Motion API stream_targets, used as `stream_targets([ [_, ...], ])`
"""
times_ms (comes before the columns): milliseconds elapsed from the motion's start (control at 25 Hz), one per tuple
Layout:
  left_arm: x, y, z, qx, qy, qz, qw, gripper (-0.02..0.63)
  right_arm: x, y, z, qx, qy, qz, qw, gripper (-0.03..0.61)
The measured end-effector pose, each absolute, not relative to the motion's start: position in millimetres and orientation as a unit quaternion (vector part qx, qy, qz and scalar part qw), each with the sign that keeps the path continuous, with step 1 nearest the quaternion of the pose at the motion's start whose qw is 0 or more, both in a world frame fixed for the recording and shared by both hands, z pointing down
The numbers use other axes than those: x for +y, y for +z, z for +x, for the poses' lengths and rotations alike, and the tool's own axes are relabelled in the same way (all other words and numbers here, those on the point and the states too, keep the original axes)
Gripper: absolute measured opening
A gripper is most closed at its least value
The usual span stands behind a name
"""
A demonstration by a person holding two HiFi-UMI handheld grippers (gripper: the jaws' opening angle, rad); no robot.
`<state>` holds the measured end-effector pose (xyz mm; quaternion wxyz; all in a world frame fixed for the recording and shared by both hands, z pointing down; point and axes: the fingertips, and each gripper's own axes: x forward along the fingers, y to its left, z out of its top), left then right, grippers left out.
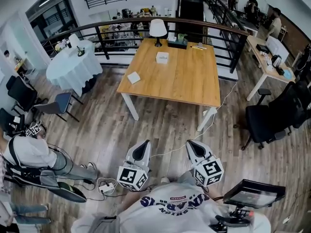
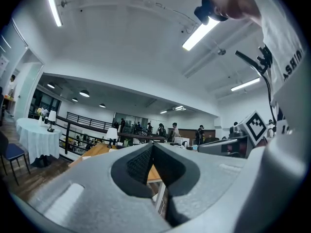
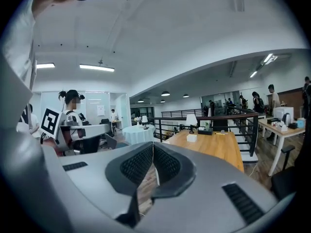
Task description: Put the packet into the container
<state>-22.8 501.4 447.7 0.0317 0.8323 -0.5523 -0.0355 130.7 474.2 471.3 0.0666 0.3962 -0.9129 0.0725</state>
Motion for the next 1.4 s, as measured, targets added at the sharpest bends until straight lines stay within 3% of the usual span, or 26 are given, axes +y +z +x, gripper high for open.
stream_targets([
  [720,436,435,1,-0.512,-0.026,0.858,0.019,0.003,406,504,129,-0.907,0.124,0.395,0.076,0.011],
  [960,392,433,0,-0.507,-0.004,0.862,0.013,0.003,344,494,135,-0.898,0.122,0.422,0.031,0.011],
  [1400,291,432,-15,-0.533,0.021,0.846,0.016,0.004,224,494,130,-0.901,0.123,0.416,0.015,0.010],
])
